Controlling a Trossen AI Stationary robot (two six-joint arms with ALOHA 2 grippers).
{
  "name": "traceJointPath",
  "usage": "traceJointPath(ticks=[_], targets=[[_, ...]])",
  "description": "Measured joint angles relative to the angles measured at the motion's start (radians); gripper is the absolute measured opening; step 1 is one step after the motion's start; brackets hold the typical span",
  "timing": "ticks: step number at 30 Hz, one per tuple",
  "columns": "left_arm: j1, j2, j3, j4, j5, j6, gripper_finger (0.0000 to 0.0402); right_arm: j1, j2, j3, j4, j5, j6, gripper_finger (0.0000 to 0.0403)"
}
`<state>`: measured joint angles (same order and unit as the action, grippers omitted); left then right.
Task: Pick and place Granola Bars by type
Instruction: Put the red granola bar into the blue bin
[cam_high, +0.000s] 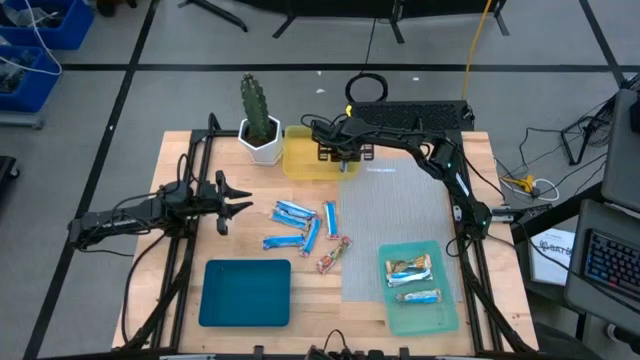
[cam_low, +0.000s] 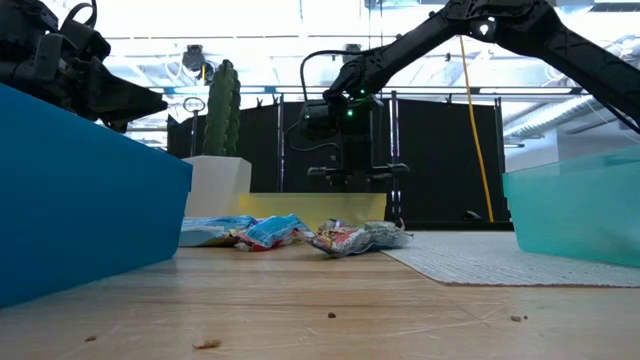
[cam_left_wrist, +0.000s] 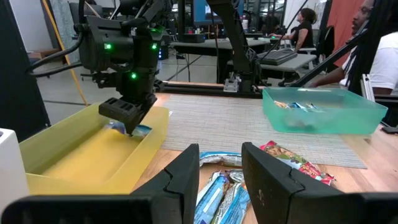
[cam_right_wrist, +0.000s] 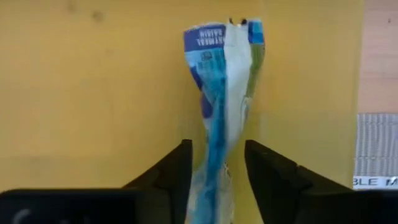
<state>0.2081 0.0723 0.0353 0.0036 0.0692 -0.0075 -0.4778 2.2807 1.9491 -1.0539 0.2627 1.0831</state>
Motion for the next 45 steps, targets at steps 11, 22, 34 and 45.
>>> traceJointPath(ticks=[11, 22, 34, 45], targets=[[0.000, 0.000, 0.000, 0.000, 0.000, 0.000, 0.0124, -0.001, 0.000, 0.044, 0.008, 0.046, -0.107, 0.0210], [0.000, 0.000, 0.000, 0.000, 0.000, 0.000, 0.0124, -0.022, -0.022, 0.126, 0.020, 0.096, -0.215, 0.0212], [0.000, 0.000, 0.000, 0.000, 0.000, 0.000, 0.0124, -0.053, -0.207, 0.129, 0.355, 0.161, -0.701, 0.0212], [0.000, 0.000, 0.000, 0.000, 0.000, 0.000, 0.0124, -0.030, -0.371, 0.129, 0.429, 0.152, -1.150, 0.0212]])
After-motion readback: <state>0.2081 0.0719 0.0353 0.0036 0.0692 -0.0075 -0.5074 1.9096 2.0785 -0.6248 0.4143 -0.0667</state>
